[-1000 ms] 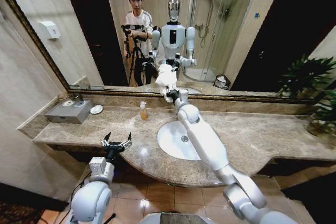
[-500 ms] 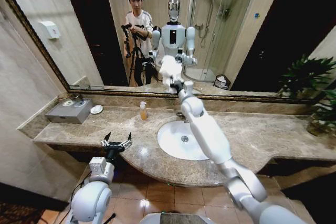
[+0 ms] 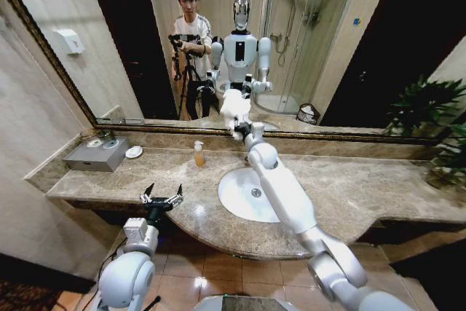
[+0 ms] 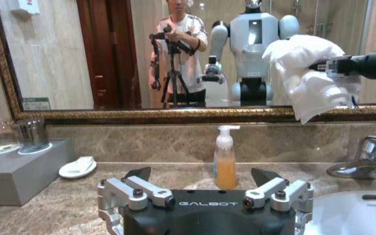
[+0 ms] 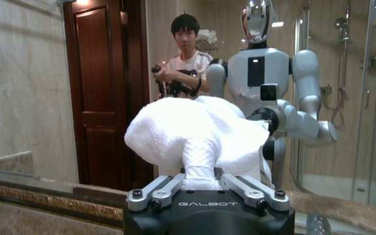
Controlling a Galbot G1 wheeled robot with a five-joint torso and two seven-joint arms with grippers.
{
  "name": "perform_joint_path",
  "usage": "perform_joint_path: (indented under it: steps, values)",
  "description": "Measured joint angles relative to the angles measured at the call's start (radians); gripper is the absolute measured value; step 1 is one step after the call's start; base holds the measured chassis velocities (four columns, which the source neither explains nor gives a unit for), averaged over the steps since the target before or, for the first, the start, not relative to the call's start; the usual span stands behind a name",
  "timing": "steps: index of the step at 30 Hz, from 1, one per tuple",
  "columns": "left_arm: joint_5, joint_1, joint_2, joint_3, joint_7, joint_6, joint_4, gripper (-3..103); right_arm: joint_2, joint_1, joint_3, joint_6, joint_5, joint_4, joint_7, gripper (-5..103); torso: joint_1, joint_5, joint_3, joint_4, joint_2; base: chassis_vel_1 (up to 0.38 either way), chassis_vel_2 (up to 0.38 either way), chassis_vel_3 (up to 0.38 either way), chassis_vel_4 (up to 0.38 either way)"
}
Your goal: Pick up the towel from the sink counter and wipe the mirror surface.
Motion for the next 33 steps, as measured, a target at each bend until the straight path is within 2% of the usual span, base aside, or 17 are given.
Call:
perform_joint_path:
  steps: [5, 12, 17, 26, 29, 33]
  values:
    - [0.0, 0.0, 0.0, 0.0, 0.0, 0.0, 0.0, 100, -0.007, 0.053, -0.003, 0.0, 0.008, -0.004, 0.006, 10, 0.0, -0.0001, 0.0, 0.0004, 0.0, 0.0, 0.0, 0.0, 0.0]
    - [0.0, 0.0, 0.0, 0.0, 0.0, 0.0, 0.0, 100, -0.034, 0.123, 0.013, -0.013, 0.047, 0.082, 0.046, 10, 0.0, 0.0, 0.0, 0.0, 0.0, 0.0, 0.0, 0.0, 0.0]
    - [0.0, 0.0, 0.0, 0.0, 0.0, 0.0, 0.0, 100, -0.034, 0.109, 0.013, -0.013, 0.043, 0.066, 0.043, 10, 0.0, -0.0001, 0.0, 0.0002, 0.0, 0.0, 0.0, 0.0, 0.0]
    - [0.0, 0.0, 0.0, 0.0, 0.0, 0.0, 0.0, 100, -0.018, -0.028, 0.013, 0.0, 0.014, 0.014, 0.018, 10, 0.0, 0.0, 0.0, 0.0, 0.0, 0.0, 0.0, 0.0, 0.0]
    - [0.0, 0.0, 0.0, 0.0, 0.0, 0.0, 0.0, 100, -0.021, -0.027, 0.012, 0.002, 0.01, 0.017, 0.018, 10, 0.0, 0.0, 0.0, -0.0001, 0.0, 0.0, 0.0, 0.0, 0.0]
    - [0.0, 0.0, 0.0, 0.0, 0.0, 0.0, 0.0, 100, -0.033, 0.059, 0.011, 0.001, 0.014, 0.031, 0.035, 10, 0.0, -0.0002, 0.0, 0.0003, 0.0, 0.0, 0.0, 0.0, 0.0]
